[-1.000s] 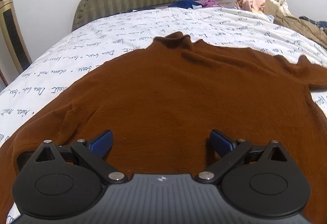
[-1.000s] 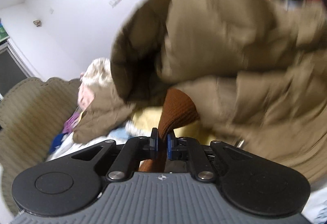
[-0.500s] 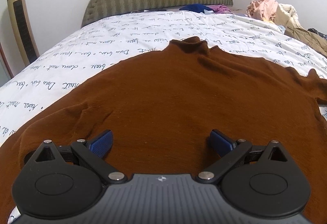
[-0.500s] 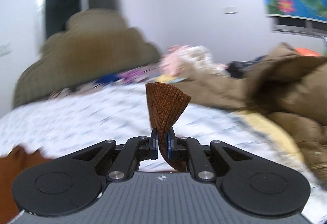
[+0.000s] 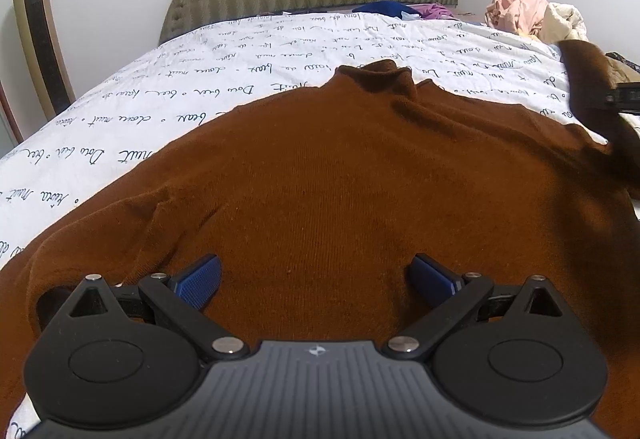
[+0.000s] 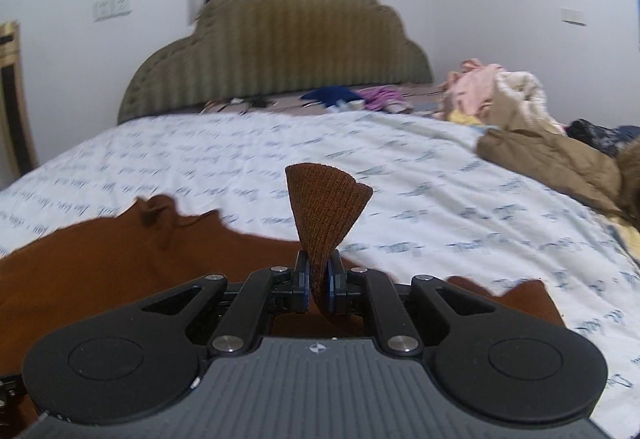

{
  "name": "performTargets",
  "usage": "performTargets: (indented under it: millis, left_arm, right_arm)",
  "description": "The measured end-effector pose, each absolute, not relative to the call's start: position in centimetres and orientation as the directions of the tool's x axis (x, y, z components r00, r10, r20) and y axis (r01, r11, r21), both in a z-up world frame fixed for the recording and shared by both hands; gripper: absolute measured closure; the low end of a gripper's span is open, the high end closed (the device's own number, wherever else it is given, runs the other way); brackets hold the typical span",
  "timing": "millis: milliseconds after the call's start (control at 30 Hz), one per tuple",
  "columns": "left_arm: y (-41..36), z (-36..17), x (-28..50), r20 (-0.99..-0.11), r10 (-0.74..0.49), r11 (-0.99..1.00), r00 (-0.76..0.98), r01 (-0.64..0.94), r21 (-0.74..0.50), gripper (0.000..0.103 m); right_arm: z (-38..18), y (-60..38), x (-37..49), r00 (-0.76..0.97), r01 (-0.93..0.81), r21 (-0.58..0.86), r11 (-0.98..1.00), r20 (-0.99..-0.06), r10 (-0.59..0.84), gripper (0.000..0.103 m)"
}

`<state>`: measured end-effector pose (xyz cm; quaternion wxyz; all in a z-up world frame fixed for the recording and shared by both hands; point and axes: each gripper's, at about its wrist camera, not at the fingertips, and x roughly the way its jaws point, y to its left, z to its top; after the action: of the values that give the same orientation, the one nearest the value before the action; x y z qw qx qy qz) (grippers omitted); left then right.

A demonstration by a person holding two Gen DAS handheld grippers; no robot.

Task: Fold small clothes
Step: 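Lay the held sleeve across the sweater body with the right gripper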

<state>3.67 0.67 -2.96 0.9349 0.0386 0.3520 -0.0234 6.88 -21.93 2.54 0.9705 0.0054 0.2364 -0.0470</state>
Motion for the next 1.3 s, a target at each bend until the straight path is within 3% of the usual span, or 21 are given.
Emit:
performTargets:
  millis: [667, 867, 1300]
  left_arm:
    - [3.2, -2.6, 1.6, -0.605, -0.075, 0.996, 0.793, 0.084, -0.013, 0.001]
    - [5.0, -2.8, 1.2, -0.627, -0.071, 0.997, 0.775, 0.068, -0.029, 0.001]
    - [5.1, -3.8, 0.8, -0.616, -0.019, 0.998, 0.787, 0.048, 0.030, 0.001]
  right_arm:
    - [1.3, -9.4, 12.0, 0.827, -0.150, -0.046, 0.988, -0.553, 0.100, 0.090]
    - [0.9, -6.1, 13.0, 0.804, -0.201, -0.013, 0.979, -0.574, 0.157, 0.090]
    - [-0.3, -2.4, 13.5, 0.765, -0.276, -0.011, 0.961, -0.608, 0.213, 0.090]
